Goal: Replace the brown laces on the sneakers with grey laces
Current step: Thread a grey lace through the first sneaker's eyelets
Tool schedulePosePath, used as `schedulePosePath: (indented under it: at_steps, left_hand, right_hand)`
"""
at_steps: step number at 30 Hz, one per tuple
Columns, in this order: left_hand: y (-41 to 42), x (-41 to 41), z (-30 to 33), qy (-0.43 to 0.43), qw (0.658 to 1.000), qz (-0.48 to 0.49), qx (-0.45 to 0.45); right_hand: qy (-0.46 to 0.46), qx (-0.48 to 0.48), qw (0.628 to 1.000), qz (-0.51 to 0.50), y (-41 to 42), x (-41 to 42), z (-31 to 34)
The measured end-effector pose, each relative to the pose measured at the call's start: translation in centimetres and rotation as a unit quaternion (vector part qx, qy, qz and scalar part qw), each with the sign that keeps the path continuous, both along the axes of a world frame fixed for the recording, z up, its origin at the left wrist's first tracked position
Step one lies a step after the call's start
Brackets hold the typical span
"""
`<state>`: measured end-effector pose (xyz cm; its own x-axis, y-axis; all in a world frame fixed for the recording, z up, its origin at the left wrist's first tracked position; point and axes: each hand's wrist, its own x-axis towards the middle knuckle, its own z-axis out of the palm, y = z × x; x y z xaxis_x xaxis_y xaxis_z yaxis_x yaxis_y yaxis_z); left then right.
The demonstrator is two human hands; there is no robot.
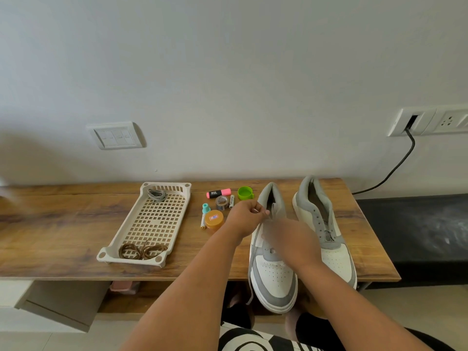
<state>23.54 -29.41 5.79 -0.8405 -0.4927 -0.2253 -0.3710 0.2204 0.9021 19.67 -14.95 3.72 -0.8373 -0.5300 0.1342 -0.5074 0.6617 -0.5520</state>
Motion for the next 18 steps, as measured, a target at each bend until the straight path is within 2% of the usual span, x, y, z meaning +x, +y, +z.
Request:
schedulePosePath:
  at_steps: [2, 11, 16, 18]
  left_hand:
    - [0.06, 0.02, -0.13, -0.025, 1.000, -0.008, -0.014]
    - [0.36, -0.04, 0.38, -0.068, 0.997, -0.009, 0.028]
    - [0.51, -0.24, 0.51, -0.078, 0.997, 0.000, 0.019]
    - [0.67, -0.29, 0.53, -0.079, 0.997, 0.002, -0.015]
  right_hand:
    - [-0.004, -0.004, 1.000, 0.000, -0.03, 0.00, -0.01]
    - [-0.007, -0.022, 1.000, -0.011, -0.47, 0.07, -0.01]
    - [-0.009, -0.026, 1.000, -0.015, -0.38, 0.06, 0.46]
    - [-0.005, -0.020, 1.000, -0.012, -0.36, 0.09, 0.43]
